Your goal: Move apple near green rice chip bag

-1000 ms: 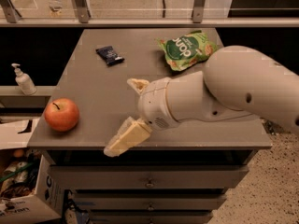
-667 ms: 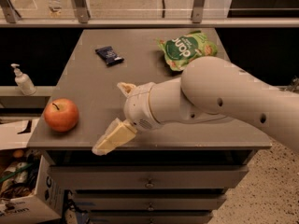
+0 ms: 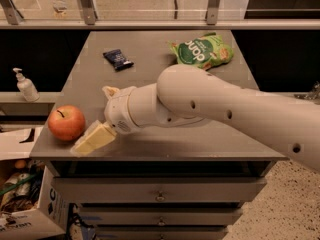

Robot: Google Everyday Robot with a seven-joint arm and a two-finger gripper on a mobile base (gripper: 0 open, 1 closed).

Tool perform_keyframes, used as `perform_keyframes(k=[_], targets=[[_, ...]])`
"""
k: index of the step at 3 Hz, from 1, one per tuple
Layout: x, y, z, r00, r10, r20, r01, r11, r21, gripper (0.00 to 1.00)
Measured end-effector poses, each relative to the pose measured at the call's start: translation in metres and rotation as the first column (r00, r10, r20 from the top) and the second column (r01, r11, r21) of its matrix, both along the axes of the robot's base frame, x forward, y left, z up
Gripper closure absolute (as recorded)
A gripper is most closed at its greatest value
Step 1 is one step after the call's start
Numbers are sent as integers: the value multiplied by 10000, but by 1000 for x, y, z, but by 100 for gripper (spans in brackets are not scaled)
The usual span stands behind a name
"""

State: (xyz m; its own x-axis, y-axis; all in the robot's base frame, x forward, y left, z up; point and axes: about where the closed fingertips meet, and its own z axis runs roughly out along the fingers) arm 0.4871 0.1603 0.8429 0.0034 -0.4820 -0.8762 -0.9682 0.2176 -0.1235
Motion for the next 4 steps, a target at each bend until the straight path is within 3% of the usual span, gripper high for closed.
perform_keyframes(k=[2, 4], targets=[[0, 54, 6, 9990, 300, -327, -272, 9961, 840, 0], [-17, 62, -6, 9965, 406, -726, -331, 9943, 1018, 41]])
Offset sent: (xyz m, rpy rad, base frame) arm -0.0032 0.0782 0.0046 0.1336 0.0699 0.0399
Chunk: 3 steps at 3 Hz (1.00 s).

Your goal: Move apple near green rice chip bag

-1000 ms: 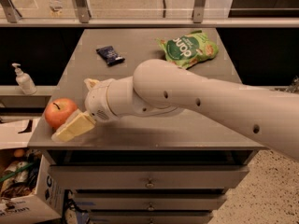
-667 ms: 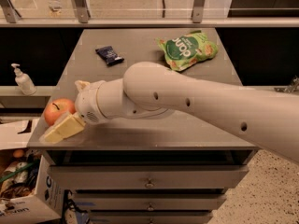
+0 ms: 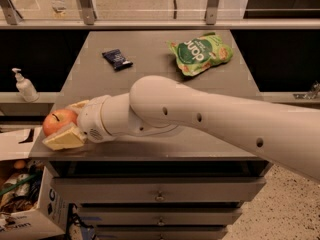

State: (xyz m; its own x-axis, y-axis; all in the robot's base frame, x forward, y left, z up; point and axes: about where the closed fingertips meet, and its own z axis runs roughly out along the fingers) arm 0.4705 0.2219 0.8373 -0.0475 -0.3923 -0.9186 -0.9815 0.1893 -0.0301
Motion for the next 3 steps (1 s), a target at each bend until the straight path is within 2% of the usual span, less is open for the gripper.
perform_keyframes(k=[1, 2, 3], targets=[[-2, -7, -2, 9999, -112, -68, 112, 9999, -12, 64], [8, -28, 4, 9984, -567, 43, 567, 9984, 7, 88], [26, -63, 11, 9918, -1261, 189, 1264, 9919, -136, 100]])
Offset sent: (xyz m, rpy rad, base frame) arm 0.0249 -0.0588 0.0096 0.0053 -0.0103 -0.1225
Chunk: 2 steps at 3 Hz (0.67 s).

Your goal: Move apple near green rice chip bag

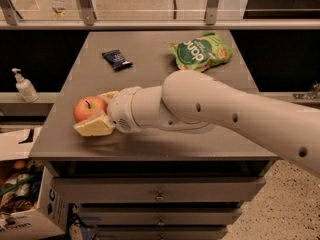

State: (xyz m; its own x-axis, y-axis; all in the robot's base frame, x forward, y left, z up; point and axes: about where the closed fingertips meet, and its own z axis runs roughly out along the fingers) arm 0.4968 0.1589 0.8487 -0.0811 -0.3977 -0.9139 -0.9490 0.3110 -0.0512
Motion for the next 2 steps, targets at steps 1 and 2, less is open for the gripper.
perform_keyframes(k=[1, 2], targets=[[23, -46, 7, 9973, -716, 132, 722, 9962, -482, 100], [40, -108, 2, 9890, -1473, 146, 1480, 9805, -1295, 100]])
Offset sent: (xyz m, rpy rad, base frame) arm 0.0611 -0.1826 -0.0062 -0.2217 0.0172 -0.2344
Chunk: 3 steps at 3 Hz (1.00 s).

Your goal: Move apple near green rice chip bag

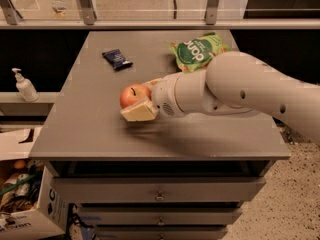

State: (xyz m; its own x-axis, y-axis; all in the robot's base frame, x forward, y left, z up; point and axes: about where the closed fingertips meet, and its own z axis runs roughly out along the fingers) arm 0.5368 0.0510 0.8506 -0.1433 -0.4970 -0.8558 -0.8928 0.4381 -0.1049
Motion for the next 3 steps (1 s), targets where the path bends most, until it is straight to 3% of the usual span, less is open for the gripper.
perform_keyframes(k=[1, 2, 3], targets=[[0, 1, 1, 10000, 24, 35, -23, 10000, -78, 100], [20, -16, 6, 9979, -467, 445, 490, 9974, -520, 100], [54, -51, 17, 9864, -1285, 1023, 1394, 9843, -1081, 100]])
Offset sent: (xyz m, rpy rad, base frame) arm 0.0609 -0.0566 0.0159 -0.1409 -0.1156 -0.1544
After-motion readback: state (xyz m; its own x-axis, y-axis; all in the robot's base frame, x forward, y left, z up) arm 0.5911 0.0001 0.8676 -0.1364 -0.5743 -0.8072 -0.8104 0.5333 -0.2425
